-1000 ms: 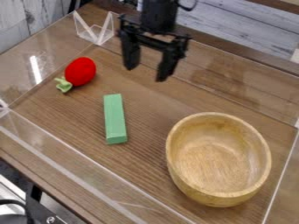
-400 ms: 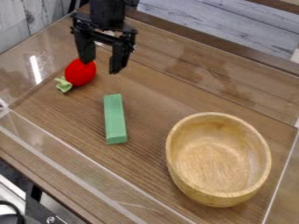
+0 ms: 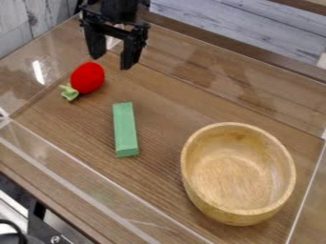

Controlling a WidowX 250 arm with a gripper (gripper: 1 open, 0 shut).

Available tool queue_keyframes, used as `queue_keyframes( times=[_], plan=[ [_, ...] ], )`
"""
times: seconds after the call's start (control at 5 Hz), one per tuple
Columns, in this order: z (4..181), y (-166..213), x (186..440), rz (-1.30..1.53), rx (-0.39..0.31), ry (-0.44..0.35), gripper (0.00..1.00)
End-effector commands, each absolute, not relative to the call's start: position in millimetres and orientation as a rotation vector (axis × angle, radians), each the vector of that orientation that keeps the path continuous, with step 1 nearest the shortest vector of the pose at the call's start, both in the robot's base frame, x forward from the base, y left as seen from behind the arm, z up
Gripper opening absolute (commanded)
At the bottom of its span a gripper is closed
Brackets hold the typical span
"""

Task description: Move the red object to the right side of the table

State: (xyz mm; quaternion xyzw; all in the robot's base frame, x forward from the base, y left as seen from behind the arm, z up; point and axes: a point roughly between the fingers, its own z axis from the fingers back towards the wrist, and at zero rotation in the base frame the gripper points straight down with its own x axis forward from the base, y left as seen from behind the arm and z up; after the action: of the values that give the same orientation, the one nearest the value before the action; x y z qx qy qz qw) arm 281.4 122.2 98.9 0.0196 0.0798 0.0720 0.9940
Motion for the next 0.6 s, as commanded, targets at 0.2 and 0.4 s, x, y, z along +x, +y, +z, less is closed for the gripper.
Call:
queue_keyframes(
  times=[0.2,0.4],
  plan=[
    [110.9,130,283,0.111,0.068,0.141,1.00],
    [105.8,132,276,0.081,0.072,0.155,1.00]
  ],
)
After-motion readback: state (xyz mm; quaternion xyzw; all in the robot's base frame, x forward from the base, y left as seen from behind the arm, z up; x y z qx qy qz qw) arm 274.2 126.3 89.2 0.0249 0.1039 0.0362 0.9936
